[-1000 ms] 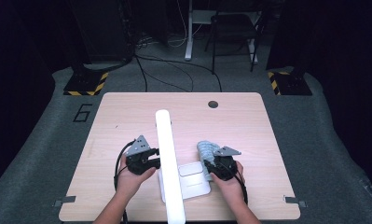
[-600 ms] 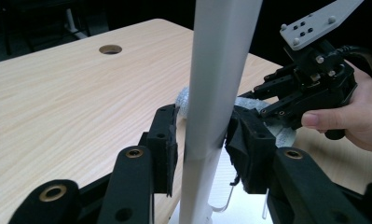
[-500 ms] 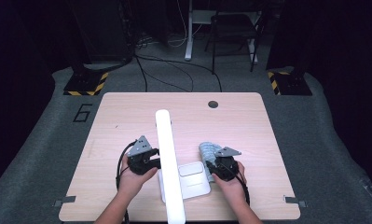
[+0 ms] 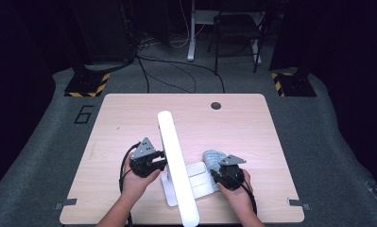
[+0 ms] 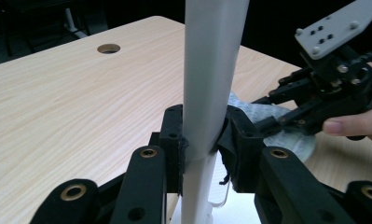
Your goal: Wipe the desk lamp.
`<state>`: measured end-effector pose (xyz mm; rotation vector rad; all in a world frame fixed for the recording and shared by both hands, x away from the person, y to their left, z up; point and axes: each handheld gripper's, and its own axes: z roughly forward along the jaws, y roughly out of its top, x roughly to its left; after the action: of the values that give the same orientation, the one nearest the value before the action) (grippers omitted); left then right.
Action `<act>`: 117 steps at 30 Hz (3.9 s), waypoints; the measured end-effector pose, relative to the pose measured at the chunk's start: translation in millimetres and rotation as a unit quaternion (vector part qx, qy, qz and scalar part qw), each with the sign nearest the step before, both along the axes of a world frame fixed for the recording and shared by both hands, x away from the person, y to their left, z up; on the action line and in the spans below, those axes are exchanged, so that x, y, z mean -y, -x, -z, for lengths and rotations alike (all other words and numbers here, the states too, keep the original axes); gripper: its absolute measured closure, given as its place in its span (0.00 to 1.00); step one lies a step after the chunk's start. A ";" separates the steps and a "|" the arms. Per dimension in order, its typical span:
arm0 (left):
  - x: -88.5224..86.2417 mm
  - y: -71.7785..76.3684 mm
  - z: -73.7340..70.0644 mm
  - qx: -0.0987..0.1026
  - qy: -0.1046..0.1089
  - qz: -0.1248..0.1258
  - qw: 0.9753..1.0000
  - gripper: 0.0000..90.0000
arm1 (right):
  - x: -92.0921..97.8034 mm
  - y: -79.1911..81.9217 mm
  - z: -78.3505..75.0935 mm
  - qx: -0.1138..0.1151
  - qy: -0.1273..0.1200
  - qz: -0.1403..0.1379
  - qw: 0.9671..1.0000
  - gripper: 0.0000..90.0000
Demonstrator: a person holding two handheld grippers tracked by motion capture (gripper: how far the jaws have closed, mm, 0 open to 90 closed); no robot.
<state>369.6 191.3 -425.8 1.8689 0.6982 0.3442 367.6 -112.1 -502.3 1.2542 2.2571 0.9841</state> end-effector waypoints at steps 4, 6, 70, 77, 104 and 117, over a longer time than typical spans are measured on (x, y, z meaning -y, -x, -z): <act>-0.2 -0.8 0.2 -0.001 0.001 0.008 1.000 0.81 | 9.3 10.5 1.0 -0.009 0.005 -0.013 1.000 0.59; -1.3 -1.5 -0.2 -0.007 -0.001 0.020 1.000 0.82 | 13.9 10.8 1.9 -0.009 -0.004 -0.021 1.000 0.51; 1.2 -0.4 -0.2 -0.004 0.001 0.049 0.999 0.85 | 18.1 -2.0 3.9 -0.022 -0.049 -0.038 0.998 0.77; 1.1 -0.9 -0.6 -0.005 0.000 0.056 0.998 0.85 | 5.7 -21.6 6.5 -0.013 -0.056 -0.026 0.998 0.77; 1.9 1.4 -1.9 -0.003 -0.013 0.039 0.999 0.85 | -14.6 21.0 -17.0 0.017 -0.046 -0.073 0.996 0.74; 2.0 2.0 -0.9 -0.007 -0.004 0.033 0.999 0.84 | -24.3 30.3 3.7 0.008 -0.045 -0.064 0.997 0.43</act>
<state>367.6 189.3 -424.9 1.8996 0.6433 0.2931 337.4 -87.8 -506.0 1.1447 2.3288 1.1505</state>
